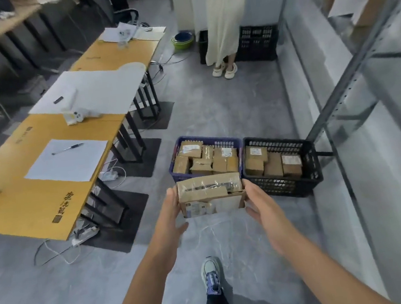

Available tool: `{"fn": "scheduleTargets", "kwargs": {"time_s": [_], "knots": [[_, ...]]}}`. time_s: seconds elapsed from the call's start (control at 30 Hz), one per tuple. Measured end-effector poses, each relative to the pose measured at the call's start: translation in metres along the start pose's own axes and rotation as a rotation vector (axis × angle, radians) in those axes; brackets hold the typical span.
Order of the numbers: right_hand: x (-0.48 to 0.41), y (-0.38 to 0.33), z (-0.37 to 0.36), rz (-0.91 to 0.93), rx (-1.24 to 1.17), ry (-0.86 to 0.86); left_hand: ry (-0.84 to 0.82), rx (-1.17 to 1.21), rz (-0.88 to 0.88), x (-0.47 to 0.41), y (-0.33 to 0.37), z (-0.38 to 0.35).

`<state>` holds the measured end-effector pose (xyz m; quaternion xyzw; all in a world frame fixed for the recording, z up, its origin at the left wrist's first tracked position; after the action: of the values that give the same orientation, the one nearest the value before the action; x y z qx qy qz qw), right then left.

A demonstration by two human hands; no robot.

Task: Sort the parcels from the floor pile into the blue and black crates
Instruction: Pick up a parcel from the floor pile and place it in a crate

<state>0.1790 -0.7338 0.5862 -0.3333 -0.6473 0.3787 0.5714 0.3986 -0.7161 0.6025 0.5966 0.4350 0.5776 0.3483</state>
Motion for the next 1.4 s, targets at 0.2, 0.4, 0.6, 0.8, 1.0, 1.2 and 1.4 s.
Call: {"fn": "scheduleTargets", "kwargs": {"time_s": [0.2, 0.4, 0.6, 0.8, 1.0, 1.2, 1.4], "knots": [[-0.064, -0.011, 0.027, -0.061, -0.019, 0.142, -0.154, 0.020, 0.099, -0.105, 0.004, -0.017], [-0.107, -0.030, 0.048, -0.085, -0.059, 0.228, -0.243, -0.012, 0.178, -0.176, 0.018, -0.043], [-0.146, -0.038, 0.081, -0.110, -0.106, 0.307, -0.291, -0.059, 0.212, -0.231, 0.020, -0.071], [-0.202, -0.036, 0.138, -0.146, -0.152, 0.338, -0.284, -0.112, 0.285, -0.290, 0.010, -0.119], [-0.281, -0.016, 0.222, -0.253, -0.189, 0.375, -0.266, -0.194, 0.383, -0.368, -0.020, -0.186], [-0.359, 0.004, 0.297, -0.414, -0.294, 0.383, -0.233, -0.232, 0.521, -0.442, -0.065, -0.259], [-0.435, 0.059, 0.339, -0.558, -0.321, 0.363, -0.144, -0.253, 0.631, -0.513, -0.128, -0.294]]}}
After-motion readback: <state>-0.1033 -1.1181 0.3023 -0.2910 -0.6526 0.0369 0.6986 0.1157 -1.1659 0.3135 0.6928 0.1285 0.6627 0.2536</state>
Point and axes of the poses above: each hand's wrist, its own x-axis away from the middle knuckle, its own z-axis out of the back of the hand, y = z × x, the point moved 6 cm from there along -x, towards the middle knuckle, and after that the axes turned 4 degrees about -z, right-handed, at the moved point
